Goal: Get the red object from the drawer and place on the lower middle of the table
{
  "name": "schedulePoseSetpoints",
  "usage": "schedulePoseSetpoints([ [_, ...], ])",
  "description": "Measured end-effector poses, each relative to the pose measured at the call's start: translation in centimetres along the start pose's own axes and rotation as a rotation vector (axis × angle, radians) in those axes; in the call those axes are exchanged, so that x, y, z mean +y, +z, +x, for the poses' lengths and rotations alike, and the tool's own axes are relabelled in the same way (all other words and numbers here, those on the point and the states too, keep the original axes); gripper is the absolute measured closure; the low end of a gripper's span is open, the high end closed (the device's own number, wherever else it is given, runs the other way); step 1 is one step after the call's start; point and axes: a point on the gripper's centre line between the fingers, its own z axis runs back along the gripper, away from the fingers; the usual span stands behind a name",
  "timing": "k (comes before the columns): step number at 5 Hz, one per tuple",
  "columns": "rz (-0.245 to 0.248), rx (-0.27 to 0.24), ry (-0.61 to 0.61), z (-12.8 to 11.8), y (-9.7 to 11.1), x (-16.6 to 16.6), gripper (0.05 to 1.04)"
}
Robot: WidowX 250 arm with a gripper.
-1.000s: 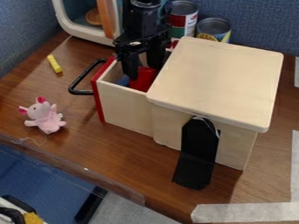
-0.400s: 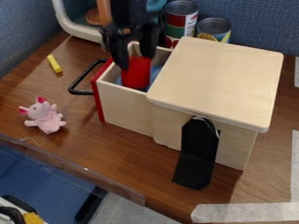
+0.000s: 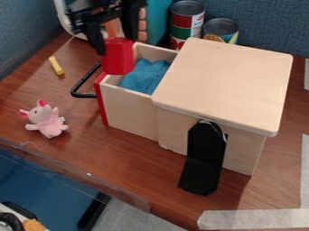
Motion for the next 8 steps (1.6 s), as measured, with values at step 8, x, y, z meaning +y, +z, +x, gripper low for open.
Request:
schedulePoseSetpoints([
  [8,0.018,-0.136,-0.293,-2.0,-5.4,11.6,0.365],
])
